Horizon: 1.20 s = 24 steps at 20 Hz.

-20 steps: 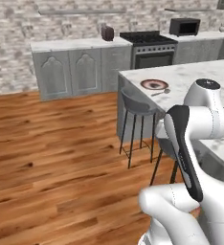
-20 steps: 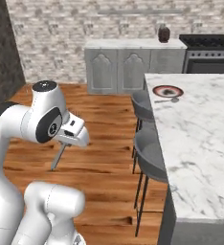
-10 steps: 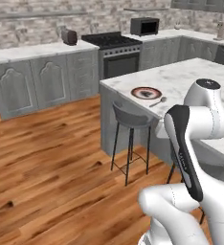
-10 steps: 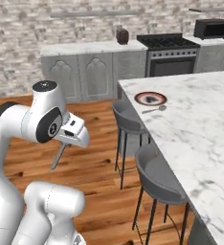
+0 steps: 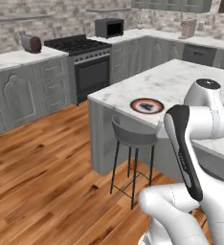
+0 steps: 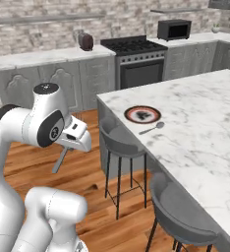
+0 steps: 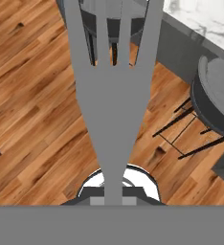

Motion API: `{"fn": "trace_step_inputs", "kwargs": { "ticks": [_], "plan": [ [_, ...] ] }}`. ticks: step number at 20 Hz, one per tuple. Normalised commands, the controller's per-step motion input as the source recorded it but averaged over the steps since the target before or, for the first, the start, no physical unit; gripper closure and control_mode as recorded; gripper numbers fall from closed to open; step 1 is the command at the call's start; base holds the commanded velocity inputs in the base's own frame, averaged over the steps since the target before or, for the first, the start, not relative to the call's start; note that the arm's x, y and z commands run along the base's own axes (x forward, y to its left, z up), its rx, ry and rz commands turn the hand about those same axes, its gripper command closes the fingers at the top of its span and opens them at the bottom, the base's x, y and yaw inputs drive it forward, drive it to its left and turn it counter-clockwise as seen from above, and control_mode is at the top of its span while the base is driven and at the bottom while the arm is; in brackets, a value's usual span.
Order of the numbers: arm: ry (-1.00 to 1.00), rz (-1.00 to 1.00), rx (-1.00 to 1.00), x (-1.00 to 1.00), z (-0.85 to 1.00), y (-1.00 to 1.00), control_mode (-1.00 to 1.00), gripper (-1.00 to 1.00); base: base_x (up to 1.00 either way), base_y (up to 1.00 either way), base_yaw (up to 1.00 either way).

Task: Take the fork and place it on the left side of the plate. Then take the spoon and place it on the right side of the plate. Make sure they're directly next to the plate.

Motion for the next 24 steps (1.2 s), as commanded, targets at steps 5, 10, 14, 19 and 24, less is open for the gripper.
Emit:
{"fn": "trace_step_inputs", "kwargs": {
  "ticks": [5, 10, 14, 19, 24],
  "plan": [
    [0.0, 0.0, 0.0, 0.0, 0.0, 0.0, 1.0, 1.0, 0.76, 0.81, -0.41],
    [0.0, 0.0, 0.0, 0.0, 0.0, 0.0, 1.0, 1.0, 0.72, 0.83, -0.41],
    [0.0, 0.0, 0.0, 0.0, 0.0, 0.0, 1.0, 1.0, 0.71, 0.77, -0.43],
    [0.0, 0.0, 0.0, 0.0, 0.0, 0.0, 1.0, 1.0, 0.73, 0.71, -0.45],
    [0.0, 0.0, 0.0, 0.0, 0.0, 0.0, 1.0, 1.0, 0.78, 0.55, -0.46]
  ]
}}
